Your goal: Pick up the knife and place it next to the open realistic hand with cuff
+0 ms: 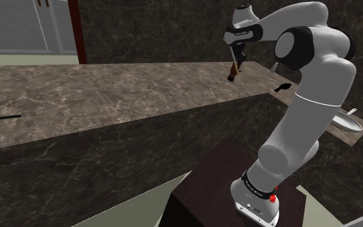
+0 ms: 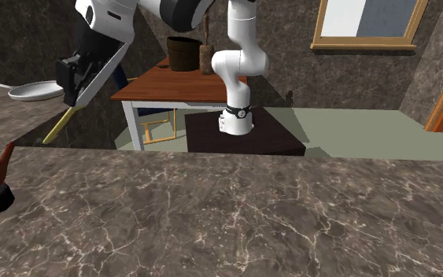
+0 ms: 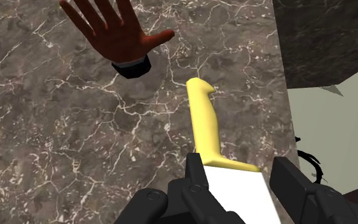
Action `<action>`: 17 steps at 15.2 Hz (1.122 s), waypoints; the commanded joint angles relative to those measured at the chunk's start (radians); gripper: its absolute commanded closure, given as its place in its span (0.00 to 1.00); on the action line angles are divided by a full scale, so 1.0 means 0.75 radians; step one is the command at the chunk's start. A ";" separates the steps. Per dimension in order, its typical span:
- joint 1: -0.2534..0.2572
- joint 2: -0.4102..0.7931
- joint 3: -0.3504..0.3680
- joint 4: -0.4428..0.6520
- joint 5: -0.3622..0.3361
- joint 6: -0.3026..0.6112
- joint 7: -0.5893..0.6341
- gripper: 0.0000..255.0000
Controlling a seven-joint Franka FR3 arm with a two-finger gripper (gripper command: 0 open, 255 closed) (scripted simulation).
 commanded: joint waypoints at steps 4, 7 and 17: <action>0.000 0.005 -0.003 -0.083 -0.020 0.082 0.040 1.00; -0.001 0.017 -0.005 -0.120 -0.029 0.126 0.062 1.00; -0.007 0.075 -0.011 -0.222 -0.056 0.273 0.134 1.00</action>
